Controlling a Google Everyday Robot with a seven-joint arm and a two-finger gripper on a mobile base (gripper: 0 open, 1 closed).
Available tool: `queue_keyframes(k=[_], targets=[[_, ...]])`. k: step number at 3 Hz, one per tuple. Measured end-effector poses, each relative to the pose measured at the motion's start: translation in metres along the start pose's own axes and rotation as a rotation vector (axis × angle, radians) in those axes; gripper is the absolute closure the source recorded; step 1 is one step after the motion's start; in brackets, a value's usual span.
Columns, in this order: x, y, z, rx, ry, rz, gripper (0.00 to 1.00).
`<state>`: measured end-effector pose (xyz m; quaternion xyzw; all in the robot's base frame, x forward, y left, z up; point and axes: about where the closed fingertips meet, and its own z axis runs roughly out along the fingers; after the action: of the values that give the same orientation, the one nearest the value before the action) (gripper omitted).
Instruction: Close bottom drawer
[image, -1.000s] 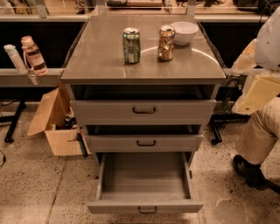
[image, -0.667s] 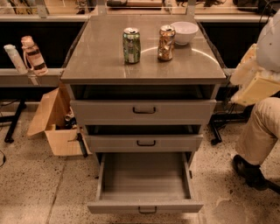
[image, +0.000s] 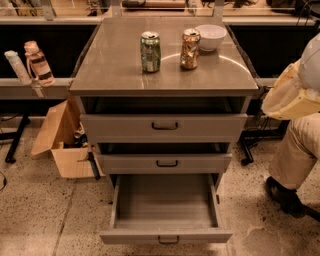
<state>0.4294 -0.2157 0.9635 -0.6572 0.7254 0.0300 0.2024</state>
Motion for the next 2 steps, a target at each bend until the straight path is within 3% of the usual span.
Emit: queue_keyframes(k=[1,2], targets=[[-0.004,0.013,0.006,-0.076,-0.103,-0.145,1.0],[-0.008,0.029,0.01,-0.123,-0.155,-0.299,1.0]])
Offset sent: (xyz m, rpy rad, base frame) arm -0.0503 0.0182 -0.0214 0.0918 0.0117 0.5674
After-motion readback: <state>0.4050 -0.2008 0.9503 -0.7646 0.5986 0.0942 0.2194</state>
